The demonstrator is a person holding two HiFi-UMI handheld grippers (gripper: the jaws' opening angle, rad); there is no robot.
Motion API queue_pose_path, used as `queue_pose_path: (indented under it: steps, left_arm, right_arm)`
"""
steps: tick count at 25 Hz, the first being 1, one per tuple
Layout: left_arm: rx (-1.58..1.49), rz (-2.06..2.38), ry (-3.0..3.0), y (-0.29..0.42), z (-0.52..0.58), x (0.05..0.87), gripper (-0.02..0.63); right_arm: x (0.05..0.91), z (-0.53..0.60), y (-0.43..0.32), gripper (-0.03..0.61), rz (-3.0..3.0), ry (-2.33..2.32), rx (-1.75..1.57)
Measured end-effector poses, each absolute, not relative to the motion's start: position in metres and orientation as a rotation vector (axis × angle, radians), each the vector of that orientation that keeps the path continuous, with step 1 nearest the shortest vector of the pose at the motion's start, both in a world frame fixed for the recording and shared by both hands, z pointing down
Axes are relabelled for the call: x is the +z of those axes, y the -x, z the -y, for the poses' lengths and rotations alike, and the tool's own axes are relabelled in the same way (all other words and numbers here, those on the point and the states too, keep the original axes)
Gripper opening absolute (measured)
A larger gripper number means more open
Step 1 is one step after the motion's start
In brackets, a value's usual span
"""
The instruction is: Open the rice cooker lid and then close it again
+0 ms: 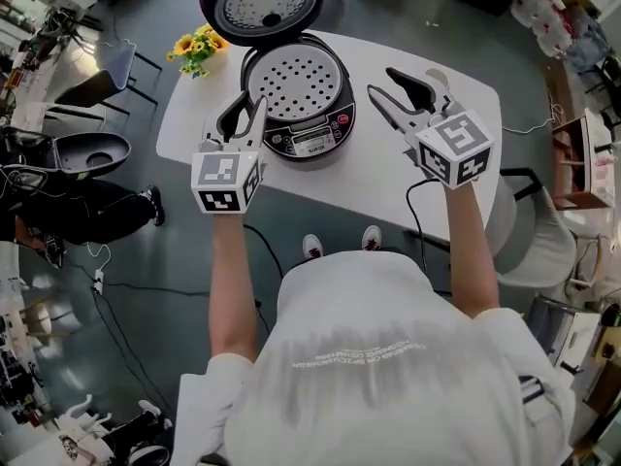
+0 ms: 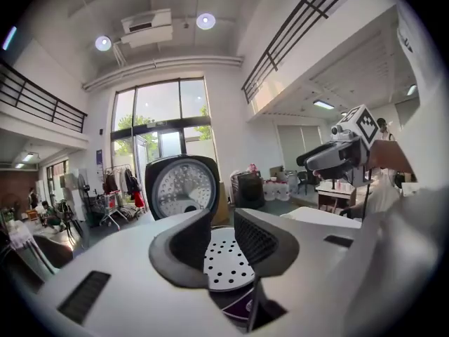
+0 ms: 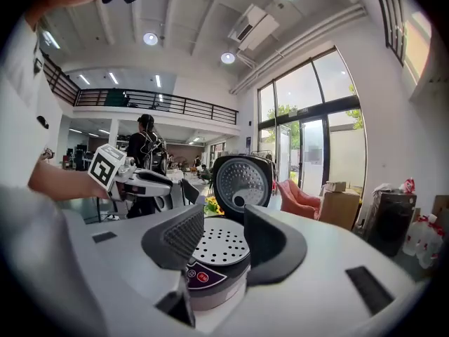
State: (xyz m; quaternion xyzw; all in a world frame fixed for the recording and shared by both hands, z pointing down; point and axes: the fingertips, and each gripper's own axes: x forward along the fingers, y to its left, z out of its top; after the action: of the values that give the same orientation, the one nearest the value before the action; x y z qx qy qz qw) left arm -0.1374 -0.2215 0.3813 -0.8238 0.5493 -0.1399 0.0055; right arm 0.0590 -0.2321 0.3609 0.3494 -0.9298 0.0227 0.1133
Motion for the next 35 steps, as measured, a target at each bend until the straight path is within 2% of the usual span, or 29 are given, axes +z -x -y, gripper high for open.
queue_pose_path:
  steps: [14,35]
  left_arm:
    - [-0.427,-1.862,2.463,0.181,0.205,0.355,0.145]
    - [-0.453,-1.981,2.417,0.139,0.196,0.378,0.146]
  right_arm:
    - [0.328,0.250,-0.050,0.186,2.780,-0.997,0.014]
    - [0.329,0.270,-0.071,0.186,2.852,-0.835,0.004]
